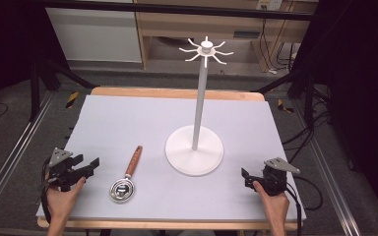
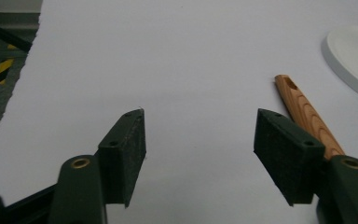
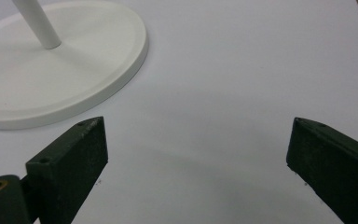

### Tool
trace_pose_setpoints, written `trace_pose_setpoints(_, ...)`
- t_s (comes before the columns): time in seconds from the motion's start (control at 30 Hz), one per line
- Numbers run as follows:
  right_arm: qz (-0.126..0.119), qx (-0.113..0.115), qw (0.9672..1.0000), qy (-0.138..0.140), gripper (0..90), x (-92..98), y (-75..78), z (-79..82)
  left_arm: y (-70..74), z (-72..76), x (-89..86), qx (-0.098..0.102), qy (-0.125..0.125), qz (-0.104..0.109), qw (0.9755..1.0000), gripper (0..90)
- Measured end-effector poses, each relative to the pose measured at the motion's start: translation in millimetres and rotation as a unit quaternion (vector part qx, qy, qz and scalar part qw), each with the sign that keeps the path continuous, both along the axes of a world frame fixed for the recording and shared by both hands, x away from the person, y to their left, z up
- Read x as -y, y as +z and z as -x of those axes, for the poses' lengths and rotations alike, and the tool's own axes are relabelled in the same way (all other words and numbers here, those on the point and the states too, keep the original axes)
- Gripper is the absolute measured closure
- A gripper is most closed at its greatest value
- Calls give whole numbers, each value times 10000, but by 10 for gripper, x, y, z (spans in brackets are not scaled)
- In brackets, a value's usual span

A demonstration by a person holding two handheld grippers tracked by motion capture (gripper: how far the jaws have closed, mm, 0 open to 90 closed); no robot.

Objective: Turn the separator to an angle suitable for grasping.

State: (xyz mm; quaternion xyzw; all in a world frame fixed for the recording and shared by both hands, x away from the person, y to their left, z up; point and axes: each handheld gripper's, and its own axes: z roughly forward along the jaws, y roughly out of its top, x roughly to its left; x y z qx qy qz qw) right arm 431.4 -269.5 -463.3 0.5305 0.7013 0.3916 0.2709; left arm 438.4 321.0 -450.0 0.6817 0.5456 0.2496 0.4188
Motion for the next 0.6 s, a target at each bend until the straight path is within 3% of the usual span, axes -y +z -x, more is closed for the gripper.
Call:
trace_pose_setpoints(0.13, -44, 52, 9999, -140, 69, 5, 35, 31, 25, 10, 43, -124, -209, 47, 9997, 375)
trace_pose_setpoints(0.27, -27, 64, 9998, -202, 71, 21, 56, 53, 71, 32, 96, -106, -282, 33, 9995, 410)
trace_pose_setpoints(0.37, 106, -3, 9998, -157, 77, 9, 67, 51, 125, 50, 134, -85, -333, 22, 9994, 416)
trace_pose_setpoints(0.6, 122, -34, 9999, -105, 77, -21, 68, 34, 176, 70, 236, -157, -491, -91, 9986, 416)
